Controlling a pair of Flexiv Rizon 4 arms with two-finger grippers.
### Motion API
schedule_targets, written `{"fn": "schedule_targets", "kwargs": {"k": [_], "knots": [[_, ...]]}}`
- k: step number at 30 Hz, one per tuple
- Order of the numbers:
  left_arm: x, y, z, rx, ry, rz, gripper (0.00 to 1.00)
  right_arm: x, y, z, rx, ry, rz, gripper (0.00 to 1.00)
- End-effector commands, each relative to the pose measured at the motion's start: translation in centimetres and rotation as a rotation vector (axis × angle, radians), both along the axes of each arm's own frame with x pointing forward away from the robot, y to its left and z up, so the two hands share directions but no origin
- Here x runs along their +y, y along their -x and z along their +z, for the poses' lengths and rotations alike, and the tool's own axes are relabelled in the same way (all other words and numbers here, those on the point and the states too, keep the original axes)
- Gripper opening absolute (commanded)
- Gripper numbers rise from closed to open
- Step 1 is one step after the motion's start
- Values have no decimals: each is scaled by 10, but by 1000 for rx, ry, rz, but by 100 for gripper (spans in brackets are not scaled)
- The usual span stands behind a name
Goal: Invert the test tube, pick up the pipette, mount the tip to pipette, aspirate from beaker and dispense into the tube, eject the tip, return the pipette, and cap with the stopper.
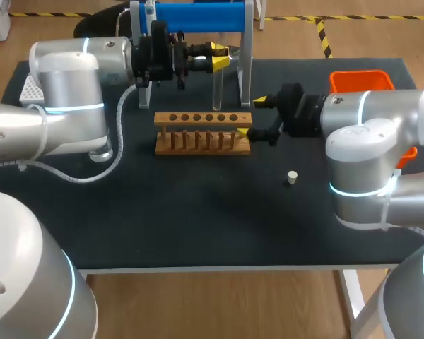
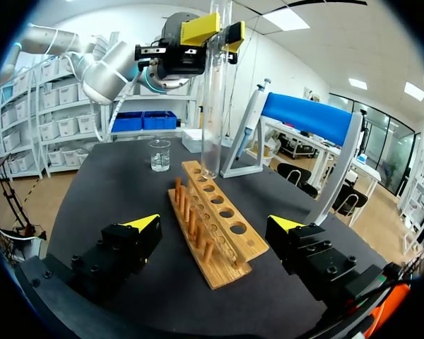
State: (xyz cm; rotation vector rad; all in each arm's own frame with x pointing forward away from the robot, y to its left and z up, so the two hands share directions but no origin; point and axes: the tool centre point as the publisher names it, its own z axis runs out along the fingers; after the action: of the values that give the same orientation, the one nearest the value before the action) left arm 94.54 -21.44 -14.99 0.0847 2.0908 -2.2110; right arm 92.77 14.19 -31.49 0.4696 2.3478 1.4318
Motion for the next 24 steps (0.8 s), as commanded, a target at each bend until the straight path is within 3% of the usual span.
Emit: {"fn": "schedule_targets", "kwargs": {"k": [1,24], "knots": [[0,-1,0,1,-2,-3,0,12,1,-3,11,10,-37,100],[0,-1,0,1,-2,-3,0,28,-3,-27,36,26,-104,100]]}}
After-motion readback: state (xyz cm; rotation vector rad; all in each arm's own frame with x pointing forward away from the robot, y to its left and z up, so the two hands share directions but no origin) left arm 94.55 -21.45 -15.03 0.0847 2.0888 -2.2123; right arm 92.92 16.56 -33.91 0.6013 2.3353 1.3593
